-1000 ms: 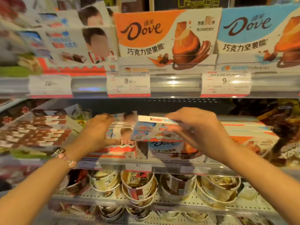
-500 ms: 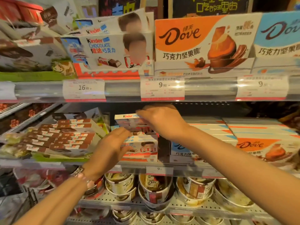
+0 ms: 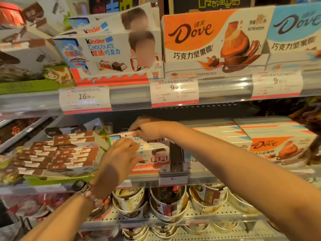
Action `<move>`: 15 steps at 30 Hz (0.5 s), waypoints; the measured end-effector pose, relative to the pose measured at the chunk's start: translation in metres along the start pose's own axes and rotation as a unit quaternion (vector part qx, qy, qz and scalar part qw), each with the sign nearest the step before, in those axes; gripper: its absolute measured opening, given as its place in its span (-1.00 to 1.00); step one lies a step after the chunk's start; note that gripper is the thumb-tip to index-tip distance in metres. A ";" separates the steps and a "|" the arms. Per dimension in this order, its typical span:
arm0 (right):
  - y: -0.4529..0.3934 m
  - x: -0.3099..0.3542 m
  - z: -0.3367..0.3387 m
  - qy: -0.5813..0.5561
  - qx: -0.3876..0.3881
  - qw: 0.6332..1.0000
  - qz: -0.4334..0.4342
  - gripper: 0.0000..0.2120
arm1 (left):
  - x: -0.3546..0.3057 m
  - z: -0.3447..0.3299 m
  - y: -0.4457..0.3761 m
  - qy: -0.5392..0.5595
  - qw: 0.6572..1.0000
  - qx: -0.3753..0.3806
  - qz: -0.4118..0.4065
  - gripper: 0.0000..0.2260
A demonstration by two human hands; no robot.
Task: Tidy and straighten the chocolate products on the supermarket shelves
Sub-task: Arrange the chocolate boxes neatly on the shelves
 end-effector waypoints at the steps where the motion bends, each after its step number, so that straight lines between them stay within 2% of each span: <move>1: 0.001 -0.004 0.000 0.020 0.027 0.999 -0.010 -0.65 | 0.001 -0.001 -0.001 0.015 1.000 0.002 0.014 -0.64; 4: 0.009 -0.018 -0.001 0.077 0.085 0.993 -0.037 -0.57 | 0.008 -0.007 -0.002 0.057 0.997 0.001 0.044 -0.57; 10: 0.022 -0.026 0.000 0.034 0.122 0.992 -0.021 -0.45 | 0.012 -0.013 -0.003 0.095 0.993 0.014 0.076 -0.55; 13: 0.018 -0.028 -0.005 0.053 0.116 0.991 -0.045 -0.39 | 0.013 -0.012 -0.004 0.102 0.992 0.014 0.076 -0.54; 15: 0.014 -0.026 -0.006 0.052 0.098 0.993 -0.051 -0.45 | 0.014 -0.011 -0.005 0.098 0.993 0.009 0.067 -0.53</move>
Point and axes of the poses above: each hand's wrist, its own y-axis away from the middle knuckle, its own z-axis out of the back of the hand, x = y × z, the point moved 3 cm from there along -y, towards the middle knuckle, and after that the axes turned 15 degrees about -z, right-handed, at the moved point
